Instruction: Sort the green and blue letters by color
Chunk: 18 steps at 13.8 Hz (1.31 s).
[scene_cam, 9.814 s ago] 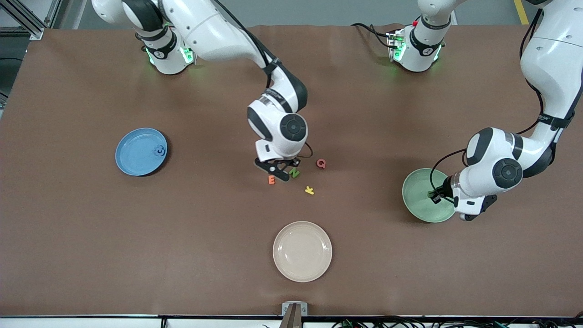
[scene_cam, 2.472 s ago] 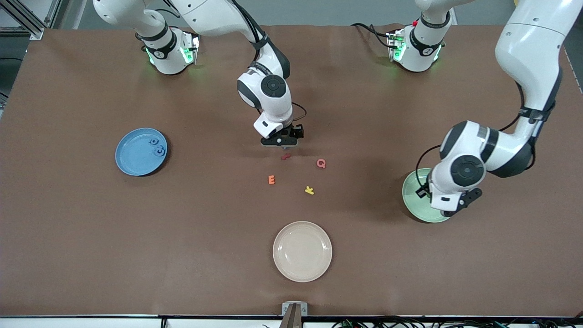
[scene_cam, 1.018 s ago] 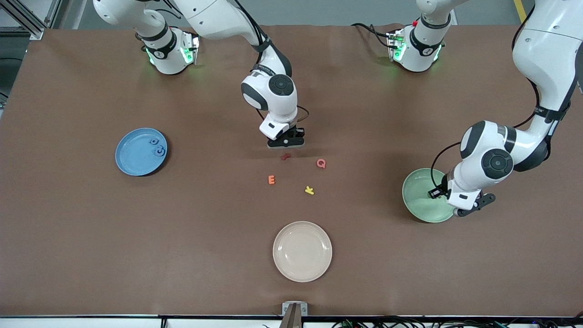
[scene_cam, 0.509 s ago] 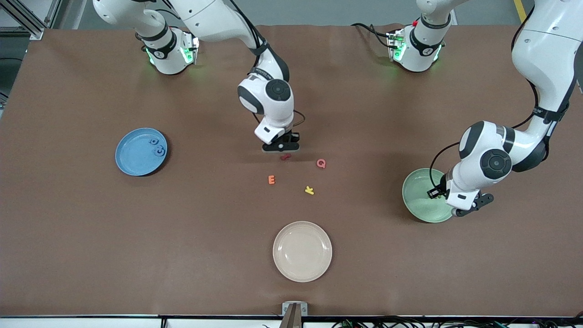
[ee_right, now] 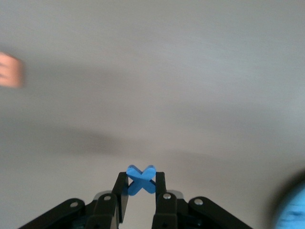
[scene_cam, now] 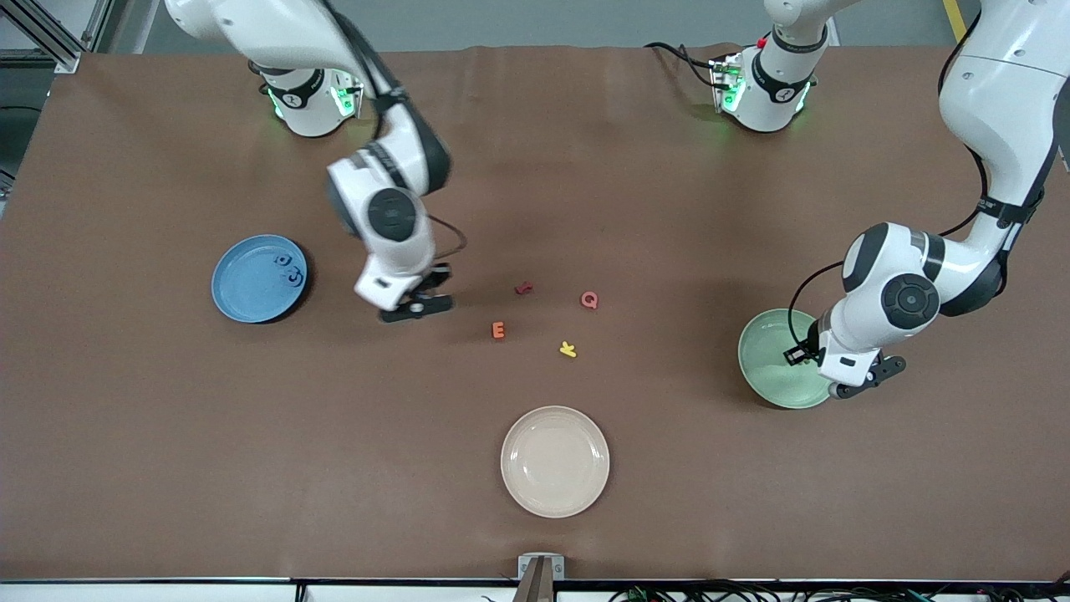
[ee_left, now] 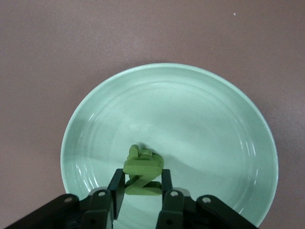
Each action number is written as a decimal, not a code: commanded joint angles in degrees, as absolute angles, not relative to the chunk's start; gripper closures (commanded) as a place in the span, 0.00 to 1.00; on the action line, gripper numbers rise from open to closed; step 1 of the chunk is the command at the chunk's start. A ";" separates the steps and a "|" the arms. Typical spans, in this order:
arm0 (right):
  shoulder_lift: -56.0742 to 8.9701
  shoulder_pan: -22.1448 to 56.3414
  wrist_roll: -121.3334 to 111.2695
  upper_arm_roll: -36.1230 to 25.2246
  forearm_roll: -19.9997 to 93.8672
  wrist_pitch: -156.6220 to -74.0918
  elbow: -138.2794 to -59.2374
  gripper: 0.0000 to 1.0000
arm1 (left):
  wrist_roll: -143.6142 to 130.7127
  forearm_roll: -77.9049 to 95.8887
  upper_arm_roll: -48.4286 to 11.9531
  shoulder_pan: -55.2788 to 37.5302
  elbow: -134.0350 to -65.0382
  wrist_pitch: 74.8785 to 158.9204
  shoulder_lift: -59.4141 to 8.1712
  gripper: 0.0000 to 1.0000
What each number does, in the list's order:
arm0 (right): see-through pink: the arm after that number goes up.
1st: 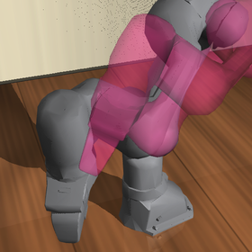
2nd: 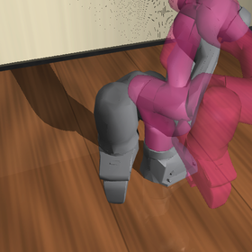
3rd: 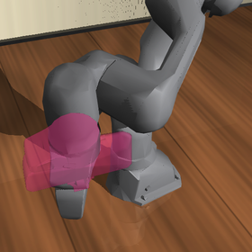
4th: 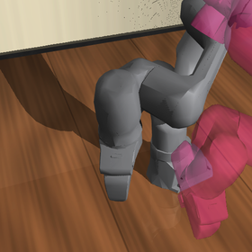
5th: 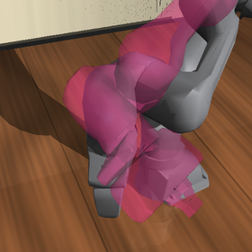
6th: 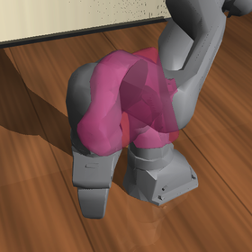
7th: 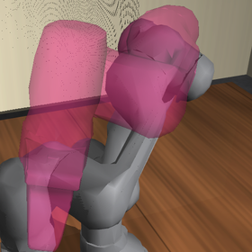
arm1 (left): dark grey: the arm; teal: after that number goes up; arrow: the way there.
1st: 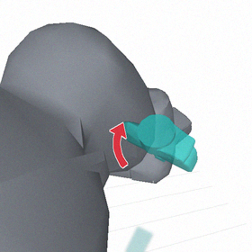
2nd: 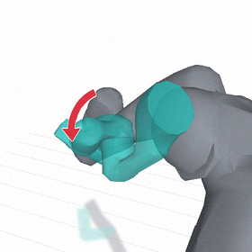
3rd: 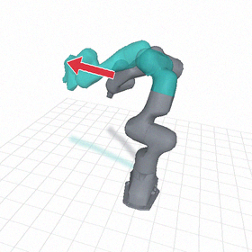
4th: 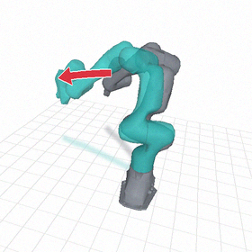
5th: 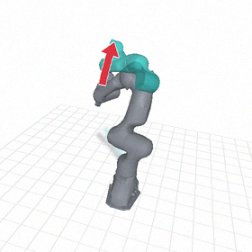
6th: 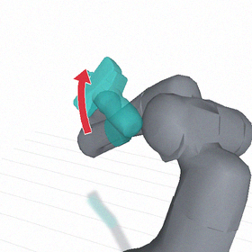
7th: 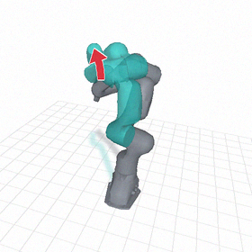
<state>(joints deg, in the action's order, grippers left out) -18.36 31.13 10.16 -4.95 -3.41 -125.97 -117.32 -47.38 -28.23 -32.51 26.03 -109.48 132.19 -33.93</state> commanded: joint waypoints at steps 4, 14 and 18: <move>-7.56 9.51 -13.08 -3.60 -3.95 -117.44 -129.55 1.00 | -48.07 -28.92 -32.70 26.37 -108.63 132.54 -34.80 0.17; -8.00 2.11 -15.12 -3.60 -4.31 -114.97 -127.80 0.00 | -47.72 -28.92 -35.49 26.36 -107.41 129.47 -30.68 0.01; -8.17 1.15 -14.68 -3.78 -4.48 -105.32 -117.19 0.00 | -47.11 -28.92 -40.24 26.37 -100.83 120.18 -28.13 0.01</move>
